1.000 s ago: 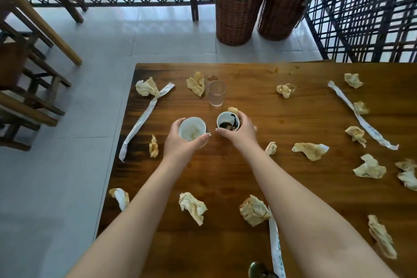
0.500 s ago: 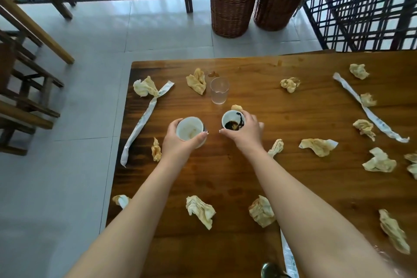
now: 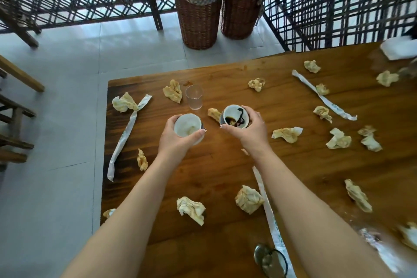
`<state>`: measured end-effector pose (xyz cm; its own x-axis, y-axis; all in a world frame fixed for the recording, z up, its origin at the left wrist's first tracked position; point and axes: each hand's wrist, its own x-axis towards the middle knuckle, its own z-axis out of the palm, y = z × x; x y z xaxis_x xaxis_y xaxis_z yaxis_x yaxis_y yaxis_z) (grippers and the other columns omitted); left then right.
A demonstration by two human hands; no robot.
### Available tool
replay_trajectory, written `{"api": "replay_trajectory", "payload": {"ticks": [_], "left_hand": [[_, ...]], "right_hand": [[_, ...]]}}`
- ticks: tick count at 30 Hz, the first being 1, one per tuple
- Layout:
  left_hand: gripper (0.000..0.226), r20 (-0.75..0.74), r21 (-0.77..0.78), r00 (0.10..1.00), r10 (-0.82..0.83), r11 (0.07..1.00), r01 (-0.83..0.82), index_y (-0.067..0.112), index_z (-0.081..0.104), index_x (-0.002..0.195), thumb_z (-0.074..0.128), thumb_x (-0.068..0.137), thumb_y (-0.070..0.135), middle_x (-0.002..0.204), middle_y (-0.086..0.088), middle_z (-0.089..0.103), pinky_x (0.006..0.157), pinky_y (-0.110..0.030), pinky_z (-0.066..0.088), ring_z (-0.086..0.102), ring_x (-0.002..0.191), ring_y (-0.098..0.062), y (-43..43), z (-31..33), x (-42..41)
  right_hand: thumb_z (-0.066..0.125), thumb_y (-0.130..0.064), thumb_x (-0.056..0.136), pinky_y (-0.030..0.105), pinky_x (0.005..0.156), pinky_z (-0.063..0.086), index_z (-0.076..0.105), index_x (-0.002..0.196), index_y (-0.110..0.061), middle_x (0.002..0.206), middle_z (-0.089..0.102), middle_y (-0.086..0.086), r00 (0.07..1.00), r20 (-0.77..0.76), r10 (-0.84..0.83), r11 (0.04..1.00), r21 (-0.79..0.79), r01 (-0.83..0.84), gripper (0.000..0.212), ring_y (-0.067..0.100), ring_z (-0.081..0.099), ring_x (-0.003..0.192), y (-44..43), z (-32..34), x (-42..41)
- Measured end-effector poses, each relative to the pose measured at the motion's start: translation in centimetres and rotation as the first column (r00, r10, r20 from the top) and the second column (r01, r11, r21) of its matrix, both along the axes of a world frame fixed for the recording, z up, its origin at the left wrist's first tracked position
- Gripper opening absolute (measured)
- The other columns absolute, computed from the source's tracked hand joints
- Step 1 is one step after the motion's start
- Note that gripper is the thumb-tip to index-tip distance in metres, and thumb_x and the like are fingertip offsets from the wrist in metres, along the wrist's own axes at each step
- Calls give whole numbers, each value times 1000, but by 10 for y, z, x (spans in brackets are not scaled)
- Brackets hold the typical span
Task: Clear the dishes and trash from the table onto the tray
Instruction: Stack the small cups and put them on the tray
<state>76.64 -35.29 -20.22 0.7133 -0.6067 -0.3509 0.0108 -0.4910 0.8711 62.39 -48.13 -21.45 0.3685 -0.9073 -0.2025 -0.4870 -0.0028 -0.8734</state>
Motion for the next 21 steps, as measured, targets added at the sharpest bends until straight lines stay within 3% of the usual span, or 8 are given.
{"api": "replay_trajectory", "payload": {"ticks": [5,8,10,12,14,19,21], "left_hand": [[63,0,-96,996,-89,991,89,36,43,118,84,69,35,102,21,49,74,-20,47,51,92,-2,-6,23,-22],[66,-1,-126,992,-123,985,122,32,44,122,83,70,33,106,13,50,70,-17,47,52,93,-5,-7,30,-36],[66,-8,-140,984,-175,975,172,28,44,124,83,71,31,111,7,51,63,-12,46,53,94,-8,-5,36,-51],[65,-30,-153,974,-223,964,216,25,44,125,82,72,28,116,2,50,58,-13,48,54,97,-13,-4,41,-65],[67,-45,-153,964,-262,955,253,22,45,128,82,72,27,118,-1,49,63,-18,51,53,100,-16,-6,48,-80],[62,1,-171,930,-368,916,363,25,48,122,83,71,29,112,3,51,76,-26,52,53,97,-12,-18,65,-126],[61,31,-175,905,-424,889,423,27,47,121,82,72,32,111,6,50,80,-27,51,52,97,-12,-22,71,-146]], "right_hand": [[85,-37,65,31,90,52,50,115,-27,121,54,1,981,122,-153,978,161,133,63,12,57,104,6,17,-37],[84,-34,67,23,78,53,50,122,-22,116,57,-2,959,174,-222,962,201,186,65,9,58,98,15,27,-56],[84,-36,66,31,84,56,51,126,-19,113,59,-3,938,212,-274,947,227,225,70,13,60,101,24,33,-77],[84,-34,68,30,85,55,51,123,-20,112,59,-4,916,235,-324,934,235,269,65,13,60,101,31,38,-96],[83,-31,70,22,80,53,51,122,-22,113,58,-4,889,266,-372,920,231,316,62,12,59,101,38,45,-118],[83,-36,68,29,89,53,50,132,-20,118,59,-1,821,303,-484,874,221,434,74,16,58,109,54,58,-183],[82,-36,69,25,85,53,49,133,-20,117,59,-2,809,303,-504,863,199,464,74,15,57,108,60,64,-209]]}}
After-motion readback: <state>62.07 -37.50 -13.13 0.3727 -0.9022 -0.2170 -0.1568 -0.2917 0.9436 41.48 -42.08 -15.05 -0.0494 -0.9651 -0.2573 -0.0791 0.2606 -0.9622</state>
